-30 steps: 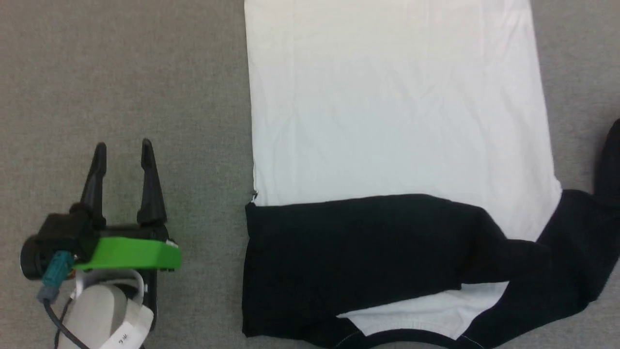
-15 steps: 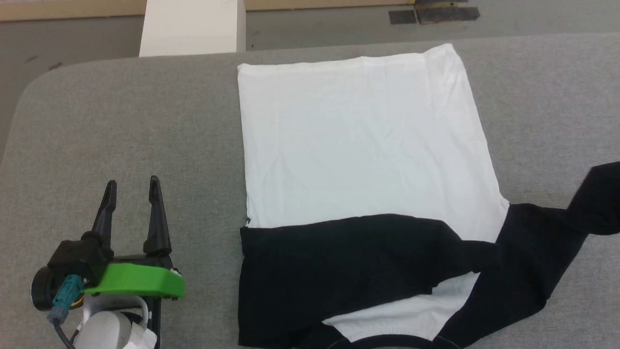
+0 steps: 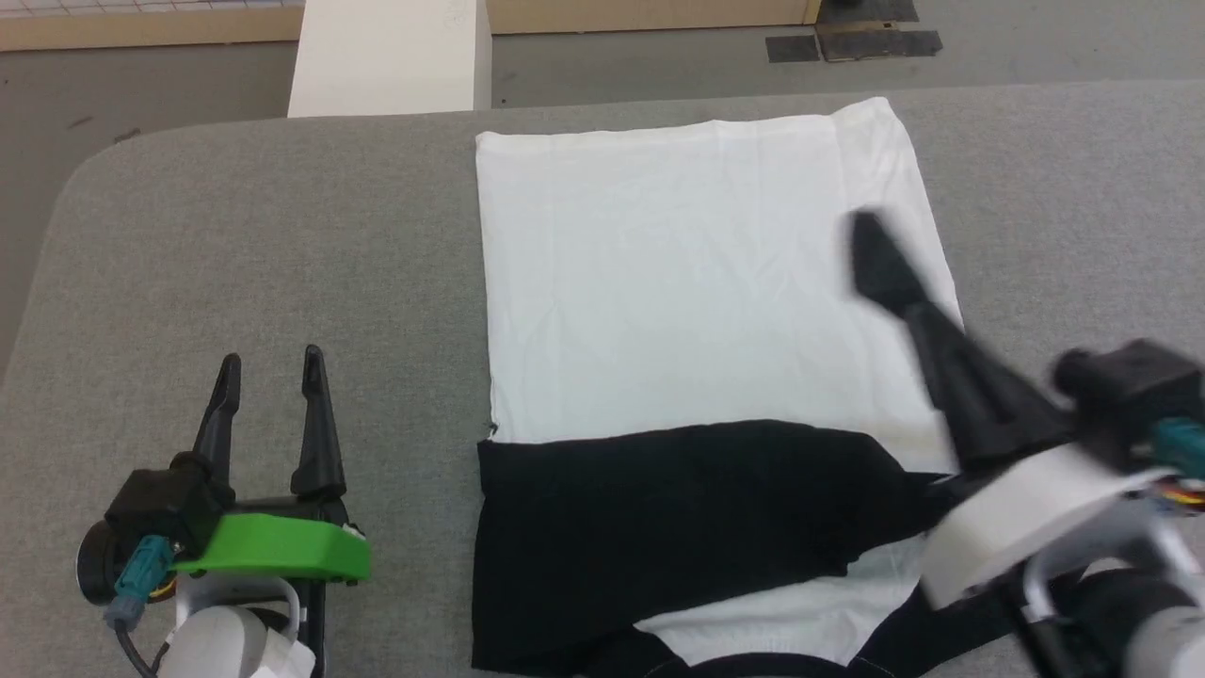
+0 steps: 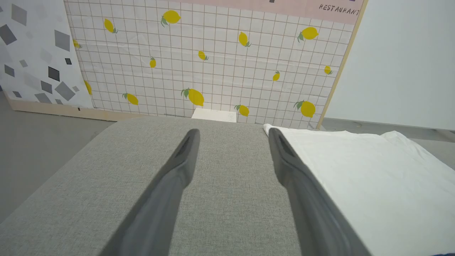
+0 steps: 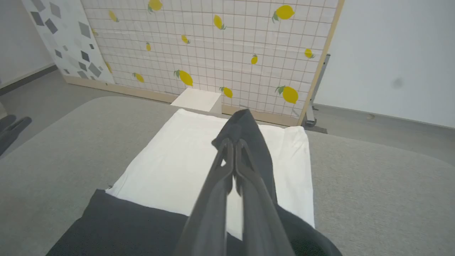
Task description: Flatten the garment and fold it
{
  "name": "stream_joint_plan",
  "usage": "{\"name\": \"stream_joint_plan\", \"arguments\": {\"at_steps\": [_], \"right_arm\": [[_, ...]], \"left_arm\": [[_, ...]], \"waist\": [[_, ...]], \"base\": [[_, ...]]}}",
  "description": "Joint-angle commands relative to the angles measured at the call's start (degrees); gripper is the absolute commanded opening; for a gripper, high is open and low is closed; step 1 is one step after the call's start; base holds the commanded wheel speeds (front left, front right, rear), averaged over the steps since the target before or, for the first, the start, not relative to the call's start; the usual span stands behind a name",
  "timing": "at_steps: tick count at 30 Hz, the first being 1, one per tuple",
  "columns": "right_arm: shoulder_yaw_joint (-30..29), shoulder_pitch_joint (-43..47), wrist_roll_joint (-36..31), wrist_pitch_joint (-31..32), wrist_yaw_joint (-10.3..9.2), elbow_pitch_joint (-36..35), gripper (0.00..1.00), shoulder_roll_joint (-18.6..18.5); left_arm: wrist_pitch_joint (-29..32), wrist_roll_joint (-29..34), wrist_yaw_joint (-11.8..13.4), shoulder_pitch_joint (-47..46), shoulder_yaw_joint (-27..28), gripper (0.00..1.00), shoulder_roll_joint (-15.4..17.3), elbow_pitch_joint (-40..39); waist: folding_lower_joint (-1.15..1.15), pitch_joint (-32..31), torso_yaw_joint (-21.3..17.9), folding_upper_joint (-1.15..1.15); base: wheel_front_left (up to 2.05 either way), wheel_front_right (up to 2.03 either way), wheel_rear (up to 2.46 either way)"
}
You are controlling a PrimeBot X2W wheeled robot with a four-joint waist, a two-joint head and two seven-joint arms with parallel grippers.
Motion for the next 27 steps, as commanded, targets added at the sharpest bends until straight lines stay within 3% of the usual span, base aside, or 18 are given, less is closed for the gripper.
{"name": "stream_joint_plan", "arguments": {"at_steps": [1, 9, 11, 12, 18, 19, 20, 27], "right_arm": [[2.8, 1.0, 0.4, -0.4, -0.09, 1.3, 0.00, 0.1], [16.5, 0.1, -0.6, -2.9, -0.09, 14.8, 0.00, 0.2], [18.6, -0.3, -0.9, -3.4, -0.09, 19.2, 0.00, 0.2], [20.8, -0.9, -1.1, -3.9, -0.09, 25.5, 0.00, 0.2], [23.3, -1.0, 0.8, -3.4, -0.09, 33.6, 0.00, 0.2], [23.6, -1.1, 1.1, -3.3, -0.09, 34.1, 0.18, 0.2], [23.5, -1.2, 1.8, -3.7, -0.09, 34.1, 1.00, 0.2], [15.5, -2.1, 5.6, -12.2, -0.09, 28.4, 1.00, 0.2]], "left_arm": [[-0.3, 0.4, -0.1, 0.4, -0.1, 1.00, -0.3, 0.0], [-0.3, 0.2, -0.6, 0.1, 0.1, 1.00, -0.7, 0.6], [-0.3, 0.3, -0.7, -0.1, 0.1, 1.00, -0.8, 0.7], [-0.3, 0.3, -0.9, -0.3, 0.2, 1.00, -0.9, 0.8], [-0.3, 0.4, -1.3, -0.3, 0.5, 1.00, -1.2, 1.2], [-0.3, 0.5, -1.4, -0.3, 0.6, 1.00, -1.2, 1.2], [-0.3, 0.5, -1.4, -0.3, 0.6, 1.00, -1.2, 1.3], [-0.3, 1.1, -1.9, -0.3, 0.5, 1.00, -1.4, 1.6]], "waist": [[0.01, 0.0, 0.1, 0.00], [0.01, 0.4, 0.6, 0.00], [0.01, 0.5, 0.7, 0.00], [0.01, 0.8, 1.0, 0.00], [0.01, 1.1, 1.4, 0.00], [0.01, 1.1, 1.4, 0.00], [0.01, 1.1, 1.3, 0.00], [0.01, 0.8, 0.8, 0.00]], "base": [[0.00, 0.00, 0.00], [0.00, 0.00, 0.00], [0.00, 0.00, 0.00], [0.00, 0.00, 0.00], [0.00, 0.00, 0.00], [0.00, 0.00, 0.00], [0.00, 0.00, 0.00], [0.00, 0.00, 0.00]]}}
